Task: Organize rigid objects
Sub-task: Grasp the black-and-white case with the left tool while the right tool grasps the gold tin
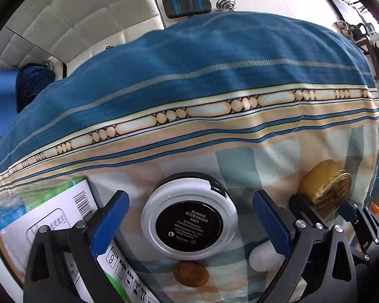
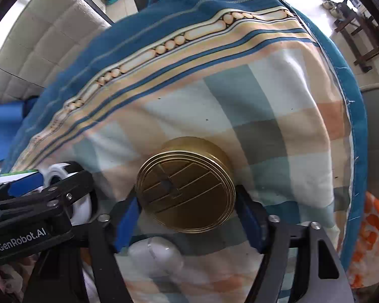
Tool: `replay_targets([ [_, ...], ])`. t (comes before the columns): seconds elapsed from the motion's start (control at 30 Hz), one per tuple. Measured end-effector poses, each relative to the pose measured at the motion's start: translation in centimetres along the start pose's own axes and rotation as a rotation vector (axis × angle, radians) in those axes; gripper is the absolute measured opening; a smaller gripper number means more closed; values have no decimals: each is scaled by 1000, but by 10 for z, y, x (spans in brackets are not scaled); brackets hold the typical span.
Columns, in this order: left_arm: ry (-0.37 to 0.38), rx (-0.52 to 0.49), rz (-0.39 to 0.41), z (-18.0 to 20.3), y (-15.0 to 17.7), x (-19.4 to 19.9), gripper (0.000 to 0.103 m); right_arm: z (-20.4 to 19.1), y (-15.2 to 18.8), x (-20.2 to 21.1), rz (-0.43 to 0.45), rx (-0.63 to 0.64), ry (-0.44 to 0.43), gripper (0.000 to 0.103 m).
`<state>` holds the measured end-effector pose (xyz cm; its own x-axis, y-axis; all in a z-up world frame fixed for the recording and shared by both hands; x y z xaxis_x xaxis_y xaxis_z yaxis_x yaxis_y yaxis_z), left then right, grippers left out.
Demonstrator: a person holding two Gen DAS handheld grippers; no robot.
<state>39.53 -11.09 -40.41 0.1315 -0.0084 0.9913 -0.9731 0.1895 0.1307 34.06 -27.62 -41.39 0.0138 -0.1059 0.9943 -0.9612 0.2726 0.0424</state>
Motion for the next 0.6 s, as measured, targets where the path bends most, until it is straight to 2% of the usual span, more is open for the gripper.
replay_targets([
  [0.03, 3, -3, -2, 1, 1, -3, 96, 0, 1, 0, 1, 9, 7, 68],
  [0.07, 3, -4, -2, 2, 3, -5, 76, 1, 3, 1, -3, 19, 16, 67],
  [0.1, -12, -9, -6, 3, 4, -7, 72, 4, 4, 2, -11, 23, 17, 67],
  [0.17, -22, -13, 11, 4, 8, -6, 71, 14, 9, 4, -26, 21, 25, 67],
  [0.3, 19, -37, 28, 20, 19, -2, 71, 39, 19, 7, -50, 20, 39, 67],
  [0.4, 53, -58, -1, 33, 28, -10, 72, 49, 22, 6, -56, 14, 44, 67],
  [0.57, 28, -54, -7, 37, 29, -17, 75, 55, 21, 0, -66, -21, 42, 69],
  [0.6, 23, -59, -7, 38, 30, -17, 75, 55, 20, -1, -68, -27, 38, 72],
])
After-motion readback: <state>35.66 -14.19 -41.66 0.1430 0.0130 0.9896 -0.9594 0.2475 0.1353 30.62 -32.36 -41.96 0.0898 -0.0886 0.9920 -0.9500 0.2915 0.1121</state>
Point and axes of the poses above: each gripper's, at about its wrist camera, not at the fingertips, and x roughly against the way its jaws point, z to its right, y to its underside, the point moved 3 cm from there along -x, roughly the way its jaws point
